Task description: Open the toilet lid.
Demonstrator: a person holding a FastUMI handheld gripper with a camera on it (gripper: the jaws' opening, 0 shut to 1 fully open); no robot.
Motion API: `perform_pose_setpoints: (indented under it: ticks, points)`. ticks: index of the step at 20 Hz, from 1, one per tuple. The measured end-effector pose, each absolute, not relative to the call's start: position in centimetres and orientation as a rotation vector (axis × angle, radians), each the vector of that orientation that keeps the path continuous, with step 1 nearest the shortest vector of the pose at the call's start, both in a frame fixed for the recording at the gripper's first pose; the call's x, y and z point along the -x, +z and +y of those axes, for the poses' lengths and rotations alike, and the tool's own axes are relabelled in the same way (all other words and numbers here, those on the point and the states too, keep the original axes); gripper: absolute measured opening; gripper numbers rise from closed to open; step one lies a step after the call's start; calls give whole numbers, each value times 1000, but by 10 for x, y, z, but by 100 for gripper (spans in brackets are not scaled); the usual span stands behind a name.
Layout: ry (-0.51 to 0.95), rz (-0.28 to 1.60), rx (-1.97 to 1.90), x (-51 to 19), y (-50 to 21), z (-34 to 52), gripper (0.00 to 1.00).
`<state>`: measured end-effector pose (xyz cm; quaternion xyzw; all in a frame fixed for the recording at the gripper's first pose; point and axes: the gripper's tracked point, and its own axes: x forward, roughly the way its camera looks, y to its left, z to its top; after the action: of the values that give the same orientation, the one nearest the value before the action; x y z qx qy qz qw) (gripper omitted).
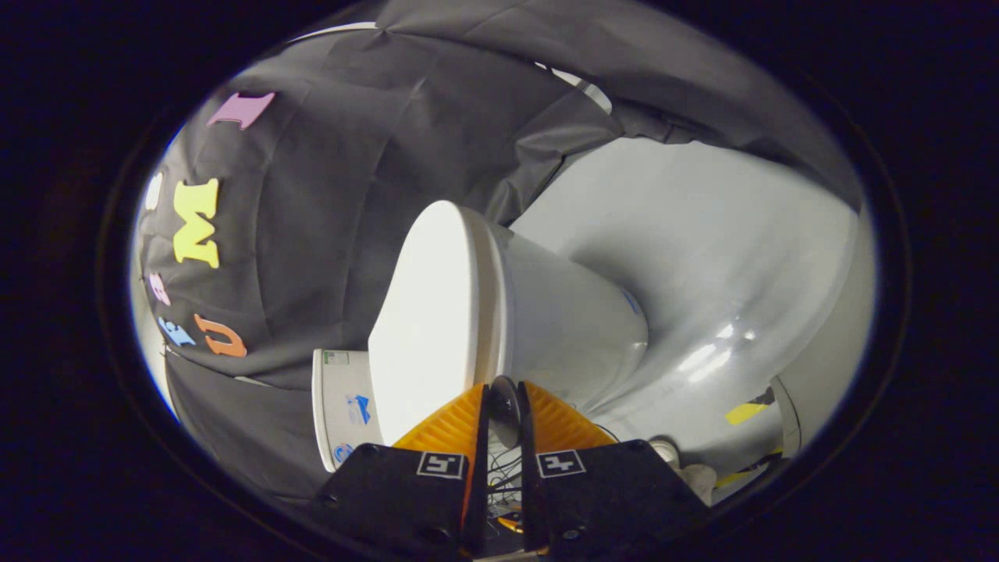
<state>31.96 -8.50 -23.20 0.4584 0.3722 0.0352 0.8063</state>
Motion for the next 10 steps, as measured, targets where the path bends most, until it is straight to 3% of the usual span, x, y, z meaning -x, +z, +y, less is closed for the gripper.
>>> perform_pose_setpoints:
  ticks: [10]
  points:
    - [123,735,-876,-314,-174,-74,7]
